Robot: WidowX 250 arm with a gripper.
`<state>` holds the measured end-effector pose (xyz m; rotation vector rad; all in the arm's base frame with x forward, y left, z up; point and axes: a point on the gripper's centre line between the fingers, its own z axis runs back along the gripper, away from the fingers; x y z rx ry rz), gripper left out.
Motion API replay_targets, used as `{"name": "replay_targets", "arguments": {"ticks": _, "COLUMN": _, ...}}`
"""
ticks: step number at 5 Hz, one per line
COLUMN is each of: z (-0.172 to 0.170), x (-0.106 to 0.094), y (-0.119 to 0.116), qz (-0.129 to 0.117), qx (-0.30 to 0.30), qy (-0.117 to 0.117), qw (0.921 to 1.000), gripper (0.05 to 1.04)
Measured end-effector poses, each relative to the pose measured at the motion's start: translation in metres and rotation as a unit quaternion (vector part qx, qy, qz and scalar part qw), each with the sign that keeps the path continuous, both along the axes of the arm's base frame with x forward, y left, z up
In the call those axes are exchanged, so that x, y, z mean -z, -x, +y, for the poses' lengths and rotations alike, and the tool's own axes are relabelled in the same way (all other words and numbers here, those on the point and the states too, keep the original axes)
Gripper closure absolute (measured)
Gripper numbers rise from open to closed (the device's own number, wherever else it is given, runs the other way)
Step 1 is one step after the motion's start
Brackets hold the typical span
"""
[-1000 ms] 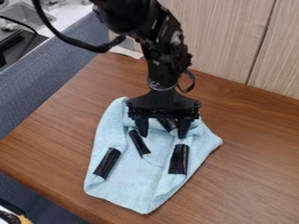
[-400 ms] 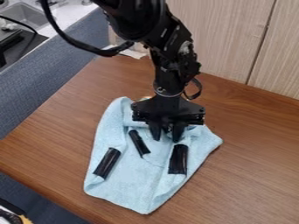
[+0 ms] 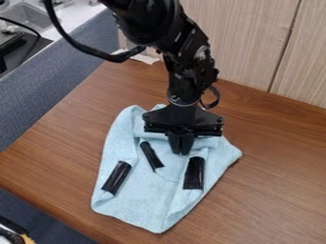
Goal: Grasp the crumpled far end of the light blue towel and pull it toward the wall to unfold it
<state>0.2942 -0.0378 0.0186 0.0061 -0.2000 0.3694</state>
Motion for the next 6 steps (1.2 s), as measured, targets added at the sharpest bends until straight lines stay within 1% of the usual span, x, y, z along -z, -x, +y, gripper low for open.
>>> {"name": "replay_targets", "arguments": {"ticks": 1, "z": -0.003, "x": -0.005, "y": 0.003, "qz": -0.004, "qx": 0.004, "qy": 0.013, "qw": 0.9999, "gripper": 1.030}}
{"name": "replay_targets", "arguments": {"ticks": 2, "z": -0.004, "x": -0.033, "y": -0.004, "qz": -0.021, "qx": 0.011, "qy": 0.012, "qw": 0.9996, "gripper": 1.030}}
{"name": "replay_targets", "arguments": {"ticks": 3, "z": -0.004, "x": -0.061, "y": -0.030, "qz": -0.052, "qx": 0.000, "qy": 0.028, "qw": 0.9983, "gripper": 1.030}}
{"name": "replay_targets", "arguments": {"ticks": 4, "z": -0.008, "x": -0.070, "y": -0.060, "qz": -0.074, "qx": -0.006, "qy": 0.046, "qw": 0.9962, "gripper": 1.030}}
{"name": "replay_targets", "arguments": {"ticks": 5, "z": -0.005, "x": -0.062, "y": -0.080, "qz": -0.081, "qx": -0.018, "qy": 0.039, "qw": 0.9958, "gripper": 1.030}}
{"name": "replay_targets", "arguments": {"ticks": 6, "z": 0.007, "x": -0.048, "y": -0.093, "qz": -0.078, "qx": -0.040, "qy": 0.025, "qw": 0.9958, "gripper": 1.030}}
